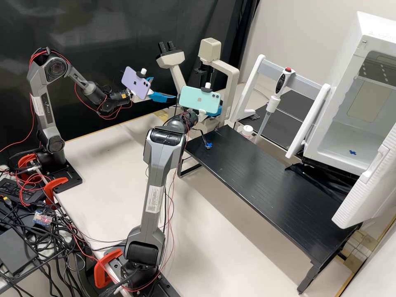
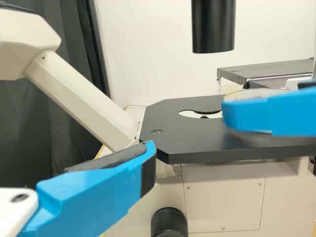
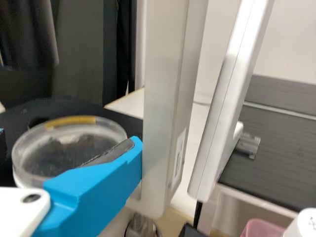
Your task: Move the petri dish to the bench
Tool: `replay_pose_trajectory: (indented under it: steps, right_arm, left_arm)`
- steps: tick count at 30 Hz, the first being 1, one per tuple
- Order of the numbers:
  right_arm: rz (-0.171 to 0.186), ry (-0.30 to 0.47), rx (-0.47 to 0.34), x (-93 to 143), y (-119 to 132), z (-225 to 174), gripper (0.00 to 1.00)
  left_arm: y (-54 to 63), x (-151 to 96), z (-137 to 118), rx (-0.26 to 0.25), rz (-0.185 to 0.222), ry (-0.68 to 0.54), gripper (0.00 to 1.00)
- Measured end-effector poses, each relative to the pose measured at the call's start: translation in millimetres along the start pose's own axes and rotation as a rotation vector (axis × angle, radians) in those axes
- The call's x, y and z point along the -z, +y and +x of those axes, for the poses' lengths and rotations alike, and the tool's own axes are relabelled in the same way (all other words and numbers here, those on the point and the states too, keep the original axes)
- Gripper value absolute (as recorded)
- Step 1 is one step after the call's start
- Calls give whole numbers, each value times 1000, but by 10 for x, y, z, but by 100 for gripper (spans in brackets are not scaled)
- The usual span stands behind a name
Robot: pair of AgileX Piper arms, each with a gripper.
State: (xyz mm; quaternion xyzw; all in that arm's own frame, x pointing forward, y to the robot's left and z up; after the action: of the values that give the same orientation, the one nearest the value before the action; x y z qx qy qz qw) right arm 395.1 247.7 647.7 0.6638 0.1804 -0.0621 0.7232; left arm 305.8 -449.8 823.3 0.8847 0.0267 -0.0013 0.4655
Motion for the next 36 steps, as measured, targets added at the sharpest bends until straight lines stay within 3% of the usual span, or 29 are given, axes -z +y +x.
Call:
replay_pose_trajectory:
  steps: [6, 12, 36]
  right_arm:
    - [33, -11, 14, -32, -26, -74, 100]
    - [42, -7, 6, -21, -28, -92, 100]
    - [29, 9, 11, 45, -25, -42, 100]
  left_arm:
    - [0, 0, 0, 0, 0, 0, 100]
    - [0, 0, 0, 0, 0, 0, 100]
    - [0, 0, 0, 0, 0, 0, 100]
